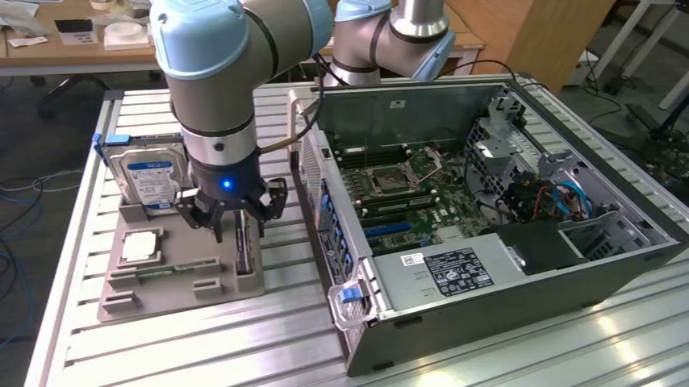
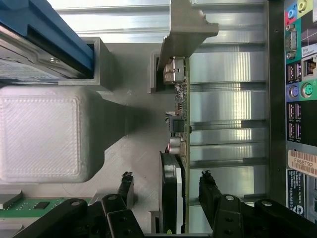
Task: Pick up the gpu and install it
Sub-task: 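Pick up the gpu and move the gpu toward the slot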
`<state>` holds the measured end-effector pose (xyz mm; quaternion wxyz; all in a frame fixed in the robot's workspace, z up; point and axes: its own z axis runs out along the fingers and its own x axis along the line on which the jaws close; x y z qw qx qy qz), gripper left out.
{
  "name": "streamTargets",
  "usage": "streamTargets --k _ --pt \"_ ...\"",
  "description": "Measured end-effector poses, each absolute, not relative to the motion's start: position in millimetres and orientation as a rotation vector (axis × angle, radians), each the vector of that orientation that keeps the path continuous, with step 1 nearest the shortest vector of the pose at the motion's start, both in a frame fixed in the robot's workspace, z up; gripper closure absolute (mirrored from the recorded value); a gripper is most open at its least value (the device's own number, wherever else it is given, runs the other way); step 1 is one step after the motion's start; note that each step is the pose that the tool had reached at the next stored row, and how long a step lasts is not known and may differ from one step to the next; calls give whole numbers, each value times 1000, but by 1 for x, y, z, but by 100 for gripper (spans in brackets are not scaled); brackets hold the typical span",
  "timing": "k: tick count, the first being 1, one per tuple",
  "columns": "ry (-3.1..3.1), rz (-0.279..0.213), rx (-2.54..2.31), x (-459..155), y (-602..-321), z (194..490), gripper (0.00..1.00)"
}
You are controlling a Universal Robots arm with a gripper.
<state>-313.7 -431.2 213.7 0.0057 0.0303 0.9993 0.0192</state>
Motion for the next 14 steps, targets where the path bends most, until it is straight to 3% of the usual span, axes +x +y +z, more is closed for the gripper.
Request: streamTargets --k 14 --pt "3128 60 95 -314 -428 211 35"
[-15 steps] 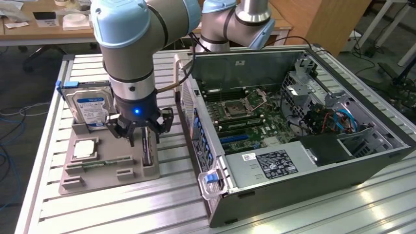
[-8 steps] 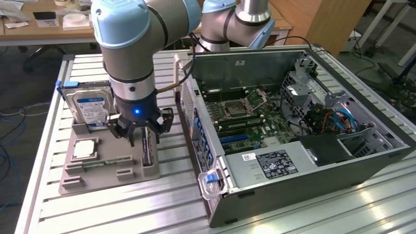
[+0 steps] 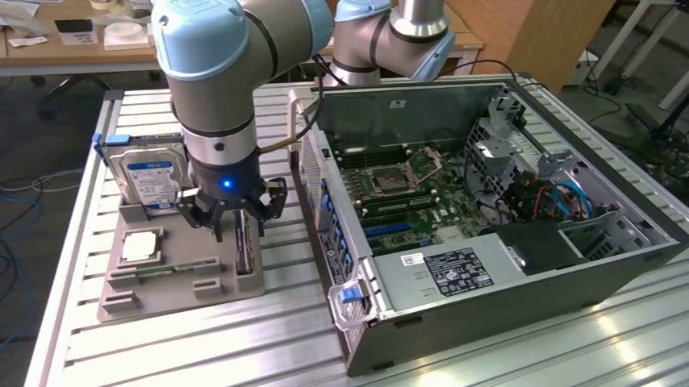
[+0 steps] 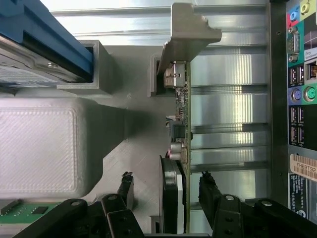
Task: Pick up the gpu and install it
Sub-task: 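Pick up the gpu and move the gpu toward the slot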
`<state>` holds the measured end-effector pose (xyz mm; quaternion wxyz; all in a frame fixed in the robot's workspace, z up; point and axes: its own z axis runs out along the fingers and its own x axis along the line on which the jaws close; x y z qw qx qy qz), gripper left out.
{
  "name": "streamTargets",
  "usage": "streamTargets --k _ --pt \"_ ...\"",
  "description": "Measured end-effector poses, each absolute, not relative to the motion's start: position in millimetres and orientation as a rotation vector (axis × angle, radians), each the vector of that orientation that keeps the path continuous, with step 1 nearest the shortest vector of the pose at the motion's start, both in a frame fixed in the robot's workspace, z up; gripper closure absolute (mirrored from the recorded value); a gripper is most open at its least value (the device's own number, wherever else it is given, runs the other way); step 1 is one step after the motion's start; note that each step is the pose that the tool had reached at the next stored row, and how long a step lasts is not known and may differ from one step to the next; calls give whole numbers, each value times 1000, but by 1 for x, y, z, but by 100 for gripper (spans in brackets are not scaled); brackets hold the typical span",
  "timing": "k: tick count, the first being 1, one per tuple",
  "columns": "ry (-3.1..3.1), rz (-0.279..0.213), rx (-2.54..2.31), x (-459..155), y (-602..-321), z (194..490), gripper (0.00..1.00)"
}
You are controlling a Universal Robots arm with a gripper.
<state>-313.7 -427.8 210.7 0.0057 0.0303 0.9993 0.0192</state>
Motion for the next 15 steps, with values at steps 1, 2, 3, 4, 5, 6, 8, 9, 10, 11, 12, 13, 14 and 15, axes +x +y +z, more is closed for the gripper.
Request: streamTargets --k 1,2,3,4,5,6,8,9,10,11,12,13,14,15 --pt "3128 60 95 -314 -428 211 36" --pt "3128 60 95 -314 -428 211 36" --pt "3128 60 95 -314 -428 211 44" --pt "3128 60 95 -314 -428 211 44" --pt "3128 60 95 -313 -428 210 44" --pt "3128 60 95 -313 -428 210 44" --pt "3128 60 95 -313 -428 211 45" --pt "3129 60 95 -313 -428 211 45" --pt "3128 60 95 -313 -428 212 52" --pt "3128 60 95 -313 -428 212 52" --pt "3128 60 95 -313 -428 213 53" --pt "3128 60 95 -313 -428 213 53" --pt "3128 60 95 -313 -428 213 60" --pt "3128 60 95 -313 -428 213 60"
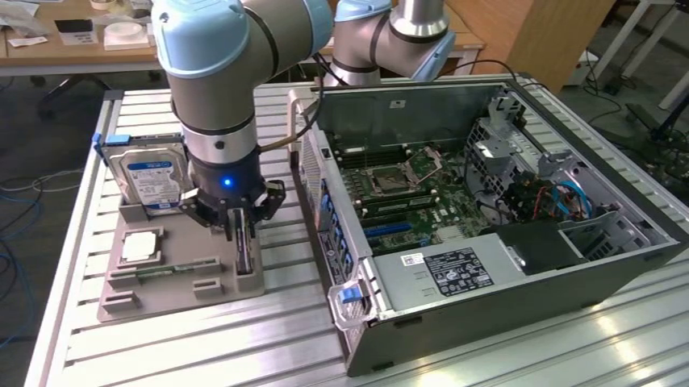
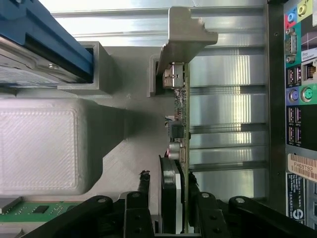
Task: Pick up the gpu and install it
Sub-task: 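Pick up the gpu and move the gpu toward the slot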
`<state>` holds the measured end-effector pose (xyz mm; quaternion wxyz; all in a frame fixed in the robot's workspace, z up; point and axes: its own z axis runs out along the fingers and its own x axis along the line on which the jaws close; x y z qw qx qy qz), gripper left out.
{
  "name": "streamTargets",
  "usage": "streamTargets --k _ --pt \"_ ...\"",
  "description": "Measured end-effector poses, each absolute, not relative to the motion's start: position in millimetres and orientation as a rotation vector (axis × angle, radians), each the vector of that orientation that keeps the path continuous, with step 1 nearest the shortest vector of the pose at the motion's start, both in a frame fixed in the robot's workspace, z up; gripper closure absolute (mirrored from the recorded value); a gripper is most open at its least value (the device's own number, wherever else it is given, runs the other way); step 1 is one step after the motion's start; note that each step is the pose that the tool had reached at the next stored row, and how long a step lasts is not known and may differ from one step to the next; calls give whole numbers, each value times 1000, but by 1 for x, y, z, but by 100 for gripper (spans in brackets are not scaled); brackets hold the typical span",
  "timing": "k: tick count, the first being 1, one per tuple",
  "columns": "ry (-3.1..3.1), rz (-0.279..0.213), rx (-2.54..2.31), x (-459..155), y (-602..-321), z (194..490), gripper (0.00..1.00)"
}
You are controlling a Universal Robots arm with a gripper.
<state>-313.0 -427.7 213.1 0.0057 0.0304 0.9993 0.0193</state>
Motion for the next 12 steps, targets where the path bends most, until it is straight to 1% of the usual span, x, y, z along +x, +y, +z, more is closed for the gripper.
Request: streamTargets --k 4,5,8,12 --pt "3128 60 95 -312 -428 213 62" --pt "3128 60 95 -312 -428 213 69" --pt "3128 60 95 -311 -428 213 69" --pt "3128 60 95 -311 -428 213 72"
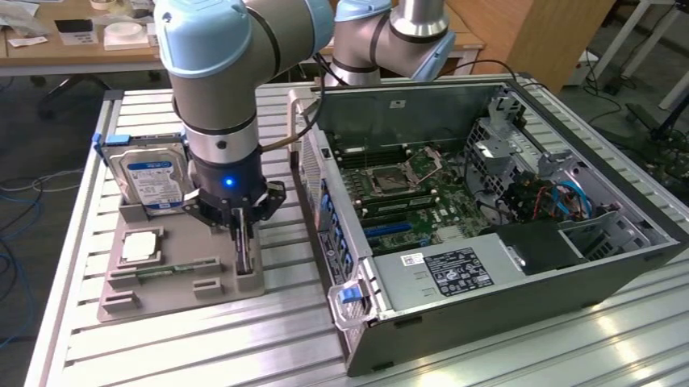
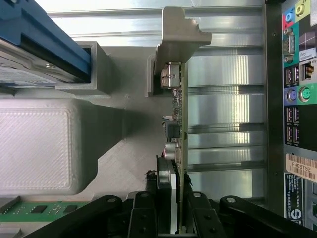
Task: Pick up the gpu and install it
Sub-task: 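Pick up the gpu and move the gpu toward the slot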
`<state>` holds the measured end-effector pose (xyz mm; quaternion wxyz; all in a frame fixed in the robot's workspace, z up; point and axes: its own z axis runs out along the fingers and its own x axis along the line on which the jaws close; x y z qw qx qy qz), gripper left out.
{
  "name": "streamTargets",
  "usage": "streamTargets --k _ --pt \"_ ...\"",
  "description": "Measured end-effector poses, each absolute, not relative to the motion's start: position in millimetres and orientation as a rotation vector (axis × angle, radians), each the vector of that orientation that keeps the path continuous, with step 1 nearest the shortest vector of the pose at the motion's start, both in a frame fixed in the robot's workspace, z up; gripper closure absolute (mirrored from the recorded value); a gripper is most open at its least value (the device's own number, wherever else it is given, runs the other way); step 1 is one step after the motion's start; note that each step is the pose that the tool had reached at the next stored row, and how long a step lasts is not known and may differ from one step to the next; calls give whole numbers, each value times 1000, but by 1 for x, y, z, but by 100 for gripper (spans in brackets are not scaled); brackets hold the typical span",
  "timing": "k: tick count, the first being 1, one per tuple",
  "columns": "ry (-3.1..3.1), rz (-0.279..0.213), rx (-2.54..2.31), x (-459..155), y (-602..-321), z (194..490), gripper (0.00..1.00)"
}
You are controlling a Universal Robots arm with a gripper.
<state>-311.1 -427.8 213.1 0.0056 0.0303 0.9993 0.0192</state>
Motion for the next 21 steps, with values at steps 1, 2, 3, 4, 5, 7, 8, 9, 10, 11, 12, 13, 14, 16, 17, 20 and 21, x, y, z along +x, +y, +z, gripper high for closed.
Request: streamTargets --k 1,2,3,4,5,7,8,9,10,11,12,13,14,16,17,20,21 --pt "3128 60 95 -311 -428 213 72" --pt "3128 60 95 -311 -428 213 72" --pt "3128 60 95 -311 -428 213 72" --pt "3128 60 95 -311 -428 213 72" --pt "3128 60 95 -311 -428 213 72" --pt "3128 60 95 -311 -428 213 72" --pt "3128 60 95 -311 -428 213 72" --pt "3128 60 95 -311 -428 213 72" --pt "3128 60 95 -311 -428 213 72" --pt "3128 60 95 -311 -428 213 72" --pt "3128 60 95 -311 -428 214 72" --pt "3128 60 95 -311 -428 215 72" --pt "3128 61 95 -311 -428 217 72" --pt "3128 61 95 -311 -428 220 72" --pt "3128 61 95 -311 -428 222 72" --pt "3128 61 95 -311 -428 228 72" --pt "3128 61 95 -311 -428 231 72"
